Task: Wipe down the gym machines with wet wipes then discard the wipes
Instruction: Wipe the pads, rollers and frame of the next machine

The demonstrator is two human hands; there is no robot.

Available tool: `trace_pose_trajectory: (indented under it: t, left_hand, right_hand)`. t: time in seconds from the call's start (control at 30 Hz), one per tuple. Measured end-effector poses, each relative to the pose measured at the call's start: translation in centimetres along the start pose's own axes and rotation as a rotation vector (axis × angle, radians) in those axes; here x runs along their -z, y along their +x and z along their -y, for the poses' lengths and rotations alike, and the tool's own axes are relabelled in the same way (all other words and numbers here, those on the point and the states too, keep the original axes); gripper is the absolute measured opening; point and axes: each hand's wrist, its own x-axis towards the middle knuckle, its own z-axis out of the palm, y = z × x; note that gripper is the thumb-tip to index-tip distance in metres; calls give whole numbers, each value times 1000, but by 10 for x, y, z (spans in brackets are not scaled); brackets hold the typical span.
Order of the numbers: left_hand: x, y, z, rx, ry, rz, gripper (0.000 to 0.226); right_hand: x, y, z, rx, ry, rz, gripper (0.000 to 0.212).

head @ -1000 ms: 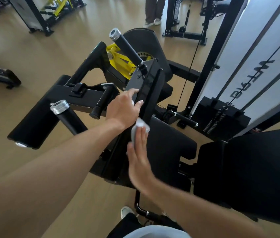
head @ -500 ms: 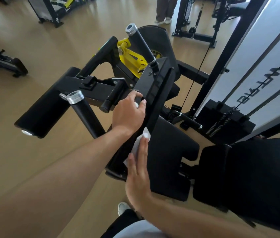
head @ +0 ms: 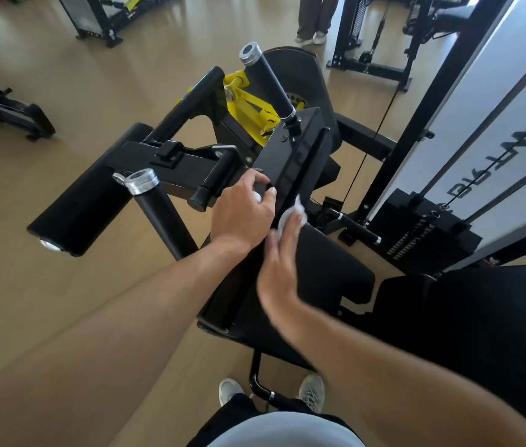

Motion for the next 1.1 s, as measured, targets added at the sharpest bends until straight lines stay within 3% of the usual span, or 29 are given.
trace_pose_trajectory:
  t: [0.1,0.17,0.33,0.47,0.57,0.73,0.9,0.97,1.1]
  left_hand:
    - [0,2,0,22,-20,7,16]
    - [0,1,0,24,-30,-1,16]
    - [2,-3,-2,24,10,0,20]
    - [3,-5,-3,25,10,9,20]
    - [2,-6,-5,1,25,9,22]
    - [-4,-4,-3,-47,113,-11,28]
    - [-7,1,-2,-30,173,30,33]
    - [-7,1,-2,7,148,31,34]
    - [16,12,-31,116,-53,-36,34]
  right_hand:
    - [-11,-86,-21,-17,11,80,58]
    - [-11,-96,-25,-14,-10,78,58]
    - [13,19,7,-32,-48,-10,58]
    - [29,92,46,-170,44,-158,49]
    - [24,87,55,-151,74,-198,46]
    - [21,9,48,-31,230,-145,33]
    - [35,80,111,27,356,-358,27]
    - [32,124,139,144,256,-209,36]
    - [7,178,148,202,29,211,56]
